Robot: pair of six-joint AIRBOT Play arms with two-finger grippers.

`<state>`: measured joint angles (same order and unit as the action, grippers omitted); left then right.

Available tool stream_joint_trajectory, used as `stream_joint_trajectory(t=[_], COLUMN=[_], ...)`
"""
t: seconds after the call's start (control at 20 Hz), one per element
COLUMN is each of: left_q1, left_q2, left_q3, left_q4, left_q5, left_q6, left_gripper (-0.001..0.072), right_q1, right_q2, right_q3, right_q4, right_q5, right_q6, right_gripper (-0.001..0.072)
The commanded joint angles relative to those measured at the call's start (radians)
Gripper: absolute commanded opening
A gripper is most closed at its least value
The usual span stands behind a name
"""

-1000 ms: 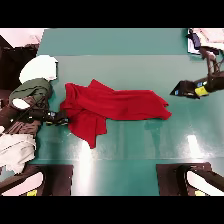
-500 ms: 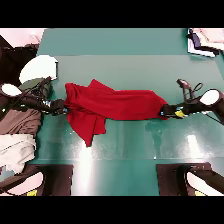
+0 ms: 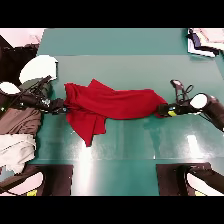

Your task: Fold the shirts.

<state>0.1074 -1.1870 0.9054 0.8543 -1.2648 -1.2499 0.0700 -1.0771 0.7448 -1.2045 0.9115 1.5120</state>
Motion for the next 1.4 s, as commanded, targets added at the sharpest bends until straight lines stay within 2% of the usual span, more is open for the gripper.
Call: stream_joint_trajectory(t=[0.0,0.15,0.45,0.55,0.65,0.85,1.05,1.25,1.35], left_q1=[0.001,0.001,0.001,0.001,0.001,0.001,0.001,0.001,0.001], left_q2=[0.014,0.094,0.226,0.251,0.285,0.319,0.309,0.248,0.217], left_q3=[0.102,0.358,1.019,1.214,1.307,1.270,0.962,0.568,0.386], left_q4=[-0.002,-0.002,-0.003,-0.003,-0.005,-0.005,-0.004,-0.001,0.008], left_q5=[-0.062,-0.108,-0.210,-0.205,-0.153,-0.145,-0.196,-0.262,-0.233], left_q6=[-0.001,-0.033,-0.100,-0.114,-0.113,-0.123,-0.138,-0.108,-0.072], left_gripper=[0.0026,0.0025,0.0026,0.0025,0.0025,0.0025,0.0025,0.0026,0.0026], right_q1=[-0.062,-0.126,-0.230,-0.275,-0.334,-0.423,-0.398,-0.241,-0.170], right_q2=[0.138,0.289,0.458,0.486,0.491,0.385,0.171,-0.032,-0.123], right_q3=[0.032,0.203,0.628,0.730,0.815,0.983,1.049,0.875,0.769], right_q4=[0.006,0.007,0.006,0.005,0.005,0.010,0.105,0.104,0.103], right_q5=[0.078,0.229,0.345,0.376,0.408,0.578,0.782,0.782,0.700], right_q6=[0.002,0.002,0.029,0.029,0.029,0.029,0.036,0.034,0.014], right_gripper=[0.0011,0.0012,0.0011,0.0011,0.0011,0.0011,0.0011,0.0012,0.0013])
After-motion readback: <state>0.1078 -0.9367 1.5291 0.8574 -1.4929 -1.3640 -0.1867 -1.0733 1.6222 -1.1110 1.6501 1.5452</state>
